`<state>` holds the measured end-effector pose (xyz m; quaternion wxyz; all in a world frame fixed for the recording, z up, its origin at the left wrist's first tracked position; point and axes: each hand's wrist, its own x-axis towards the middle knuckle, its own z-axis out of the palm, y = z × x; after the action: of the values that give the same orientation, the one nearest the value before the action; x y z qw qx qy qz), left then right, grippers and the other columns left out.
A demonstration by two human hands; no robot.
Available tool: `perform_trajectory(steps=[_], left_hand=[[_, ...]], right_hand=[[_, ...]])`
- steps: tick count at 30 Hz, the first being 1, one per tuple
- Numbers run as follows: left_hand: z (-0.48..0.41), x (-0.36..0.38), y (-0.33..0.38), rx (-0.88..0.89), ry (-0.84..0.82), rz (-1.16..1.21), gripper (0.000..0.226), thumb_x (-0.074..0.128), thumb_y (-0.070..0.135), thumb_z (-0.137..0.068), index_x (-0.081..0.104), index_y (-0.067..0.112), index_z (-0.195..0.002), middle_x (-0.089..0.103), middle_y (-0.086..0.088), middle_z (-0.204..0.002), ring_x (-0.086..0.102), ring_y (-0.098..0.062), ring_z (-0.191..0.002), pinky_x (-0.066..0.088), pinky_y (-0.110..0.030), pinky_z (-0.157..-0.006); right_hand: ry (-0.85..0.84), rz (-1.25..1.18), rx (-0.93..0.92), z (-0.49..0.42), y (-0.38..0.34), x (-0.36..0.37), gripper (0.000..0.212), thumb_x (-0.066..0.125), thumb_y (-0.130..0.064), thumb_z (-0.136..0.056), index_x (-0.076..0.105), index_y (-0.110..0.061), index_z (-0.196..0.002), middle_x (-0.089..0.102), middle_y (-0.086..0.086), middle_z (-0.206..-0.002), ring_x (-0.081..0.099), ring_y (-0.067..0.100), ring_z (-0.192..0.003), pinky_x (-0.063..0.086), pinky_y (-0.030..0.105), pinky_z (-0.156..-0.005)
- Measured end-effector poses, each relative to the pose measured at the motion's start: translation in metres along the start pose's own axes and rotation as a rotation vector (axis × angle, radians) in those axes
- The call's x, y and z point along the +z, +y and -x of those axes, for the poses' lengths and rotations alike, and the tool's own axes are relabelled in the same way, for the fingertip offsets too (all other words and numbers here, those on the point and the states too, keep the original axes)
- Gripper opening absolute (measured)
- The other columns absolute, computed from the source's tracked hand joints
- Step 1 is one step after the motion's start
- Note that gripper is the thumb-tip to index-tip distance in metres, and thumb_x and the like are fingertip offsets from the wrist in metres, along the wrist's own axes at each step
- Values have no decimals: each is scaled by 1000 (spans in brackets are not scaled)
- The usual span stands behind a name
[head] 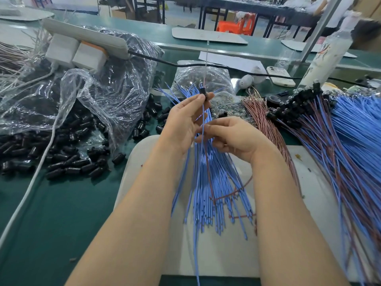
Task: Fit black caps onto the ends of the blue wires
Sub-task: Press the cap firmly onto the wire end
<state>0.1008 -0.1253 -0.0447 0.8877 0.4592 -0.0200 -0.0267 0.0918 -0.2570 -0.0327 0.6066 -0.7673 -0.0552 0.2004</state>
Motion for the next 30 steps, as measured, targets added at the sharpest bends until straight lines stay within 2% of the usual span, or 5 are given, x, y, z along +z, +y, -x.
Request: perform_trajectory(steps=[5,8,13,18,30], left_hand=[[-1,-2,2,-11,-35,81,17,47,13,-97,63,11,-97,68,3,-101,60,-8,-91,53,-21,-67],[-3,-1,-4,-1,42,-15,8,52,12,-95,60,14,-96,66,2,-99,62,-7,-87,52,-23,-74],[-6,-2,-15,182,106,-581,11,57,14,-94,59,25,-93,66,4,-89,61,-10,-81,48,-24,-75],[-3,-2,-21,375,100,-972,13,57,13,-93,64,16,-104,61,14,-81,54,4,-76,37,0,-67],[-5,-4,-18,332,174,-970,14,55,18,-95,62,16,-107,57,20,-82,54,5,-76,40,1,-64]], right_hand=[[33,-69,-86,0,-1,3,16,56,-10,-94,65,-13,-81,67,-3,-62,45,3,-42,37,12,-42],[398,-247,-222,-2,-5,0,11,53,-12,-96,57,-15,-87,67,-3,-58,50,4,-41,40,15,-42],[846,-466,-511,-1,-6,-10,11,42,-14,-101,46,-18,-92,67,5,-64,58,12,-45,45,20,-45],[969,-455,-620,-2,-8,-10,15,40,-7,-101,47,-17,-91,64,10,-73,60,12,-51,49,22,-53],[1026,-518,-510,-4,-2,-16,9,37,-9,-101,43,-14,-96,64,11,-75,61,12,-52,49,21,-54]])
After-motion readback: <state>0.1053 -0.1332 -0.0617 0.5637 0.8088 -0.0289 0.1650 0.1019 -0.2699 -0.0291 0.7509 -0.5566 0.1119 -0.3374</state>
